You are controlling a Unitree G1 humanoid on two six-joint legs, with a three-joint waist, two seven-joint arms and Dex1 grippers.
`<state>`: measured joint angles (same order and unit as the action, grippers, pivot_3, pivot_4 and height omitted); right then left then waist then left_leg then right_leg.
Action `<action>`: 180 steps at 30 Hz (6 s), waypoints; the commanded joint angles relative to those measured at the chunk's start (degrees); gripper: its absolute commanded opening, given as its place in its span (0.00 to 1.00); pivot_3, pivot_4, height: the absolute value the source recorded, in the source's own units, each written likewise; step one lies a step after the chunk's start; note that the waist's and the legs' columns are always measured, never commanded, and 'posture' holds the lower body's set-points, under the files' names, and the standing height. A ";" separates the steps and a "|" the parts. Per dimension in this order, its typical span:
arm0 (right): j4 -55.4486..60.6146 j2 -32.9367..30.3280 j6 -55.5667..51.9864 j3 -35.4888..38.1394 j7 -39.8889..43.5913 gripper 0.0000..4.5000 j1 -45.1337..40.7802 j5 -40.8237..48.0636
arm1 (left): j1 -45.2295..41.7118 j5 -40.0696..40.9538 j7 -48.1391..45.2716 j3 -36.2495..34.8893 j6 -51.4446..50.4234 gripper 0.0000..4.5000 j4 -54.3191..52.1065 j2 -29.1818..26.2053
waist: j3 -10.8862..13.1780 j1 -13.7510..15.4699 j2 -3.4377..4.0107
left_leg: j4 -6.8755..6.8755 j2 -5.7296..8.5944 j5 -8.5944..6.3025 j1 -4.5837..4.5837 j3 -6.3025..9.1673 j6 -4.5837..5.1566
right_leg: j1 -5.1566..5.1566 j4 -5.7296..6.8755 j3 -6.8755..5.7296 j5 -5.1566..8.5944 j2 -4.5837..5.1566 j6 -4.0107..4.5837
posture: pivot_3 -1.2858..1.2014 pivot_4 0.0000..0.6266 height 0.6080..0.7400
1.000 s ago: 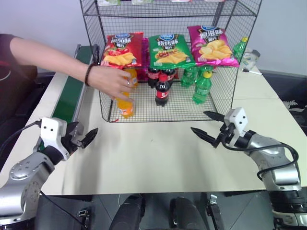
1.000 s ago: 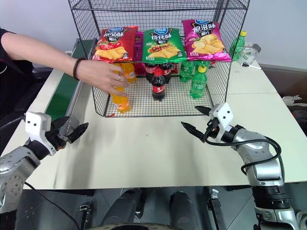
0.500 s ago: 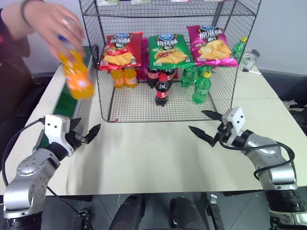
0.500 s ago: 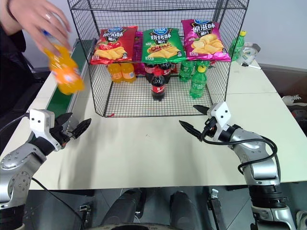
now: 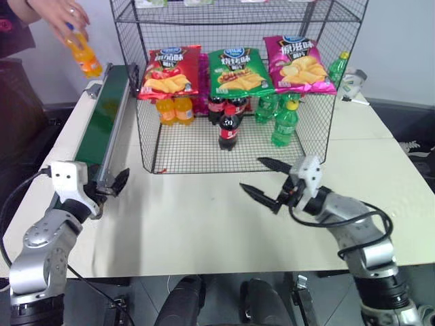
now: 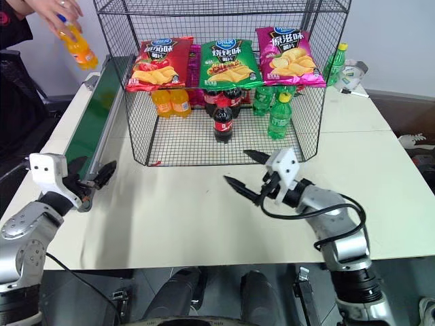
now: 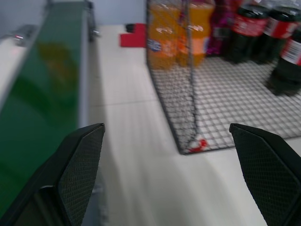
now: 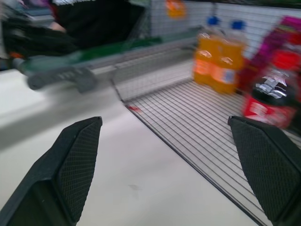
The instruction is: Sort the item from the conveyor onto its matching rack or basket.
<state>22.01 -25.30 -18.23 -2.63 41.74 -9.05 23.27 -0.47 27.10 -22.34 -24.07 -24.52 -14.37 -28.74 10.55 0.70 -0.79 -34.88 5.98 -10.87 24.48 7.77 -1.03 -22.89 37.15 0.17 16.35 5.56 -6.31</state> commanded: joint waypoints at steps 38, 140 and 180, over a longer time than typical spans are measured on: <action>7.19 3.48 -1.11 -5.13 -2.47 1.00 3.05 1.58 | -3.35 -8.51 13.47 -5.30 10.26 0.99 7.78 1.54 | -0.02 0.00 -0.03 | -0.02 0.01 0.00 -0.02 0.01 0.00 | 0.00 0.03 -0.03 -0.04 -0.01 -0.07 | 0.52 0.24 1.00; 10.40 2.73 -3.44 -3.06 -9.15 1.00 3.20 0.75 | -39.89 -15.95 7.55 19.56 30.68 0.55 45.97 17.80 | -0.09 -0.01 -0.31 | -0.18 0.11 0.06 0.03 0.03 0.03 | 0.21 0.21 -0.17 -0.15 -0.04 -0.28 | 0.52 0.24 1.00; 11.19 4.01 -4.55 -4.49 -10.53 1.00 1.30 -0.52 | -36.35 -16.75 6.68 15.45 32.75 0.99 46.44 18.43 | -0.10 -0.30 -0.31 | -0.26 0.13 0.07 0.00 0.03 0.03 | 0.20 0.40 -0.16 -0.17 -0.15 -0.34 | 0.52 0.24 1.00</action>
<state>31.39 -21.70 -23.45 -7.00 30.79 -7.07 21.69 -37.51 10.58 -15.72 -9.68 11.06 38.13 -9.31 10.45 0.40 -1.10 -35.14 6.12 -10.79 24.47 7.80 -1.00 -22.68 37.54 0.01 16.18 5.42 -6.65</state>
